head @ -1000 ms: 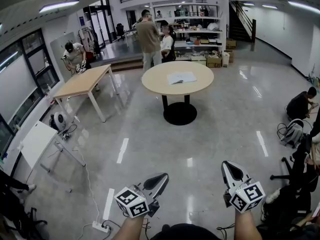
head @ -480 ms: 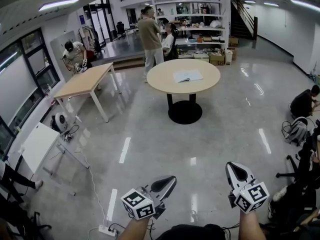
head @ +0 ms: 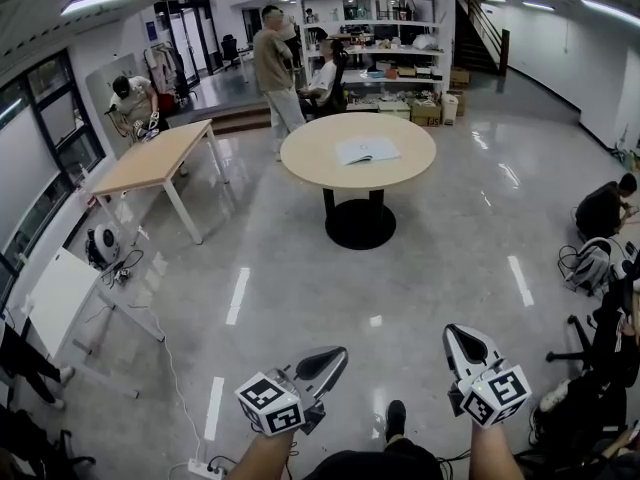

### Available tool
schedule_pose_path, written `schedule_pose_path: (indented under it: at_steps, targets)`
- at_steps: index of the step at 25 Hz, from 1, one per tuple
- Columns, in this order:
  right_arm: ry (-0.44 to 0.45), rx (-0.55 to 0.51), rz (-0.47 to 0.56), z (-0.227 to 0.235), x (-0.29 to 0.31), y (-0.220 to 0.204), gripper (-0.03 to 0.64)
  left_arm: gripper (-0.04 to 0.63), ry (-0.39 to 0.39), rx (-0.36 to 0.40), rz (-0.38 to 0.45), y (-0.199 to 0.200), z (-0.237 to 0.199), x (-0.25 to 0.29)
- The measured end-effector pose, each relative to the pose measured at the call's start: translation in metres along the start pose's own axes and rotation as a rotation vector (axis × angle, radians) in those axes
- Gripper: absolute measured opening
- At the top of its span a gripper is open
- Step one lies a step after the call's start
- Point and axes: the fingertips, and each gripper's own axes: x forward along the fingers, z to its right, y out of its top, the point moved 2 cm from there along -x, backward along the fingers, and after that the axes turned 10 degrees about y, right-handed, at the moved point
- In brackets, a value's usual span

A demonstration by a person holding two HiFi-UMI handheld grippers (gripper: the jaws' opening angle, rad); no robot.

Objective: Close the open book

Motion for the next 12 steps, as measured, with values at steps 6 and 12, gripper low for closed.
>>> schedule_pose_path:
  at_steps: [6, 12]
  targets:
    - [0.048, 0.011, 0.006, 0.076, 0.039, 0.005, -0.002, -0.011, 0.032, 0.026, 0.012, 0.023, -0.021, 0.077]
    - [0.096, -0.03, 0.006, 0.151, 0.079, 0.027, -0.002, -0.011, 0.085, 0.021, 0.025, 0.052, -0.042, 0.149]
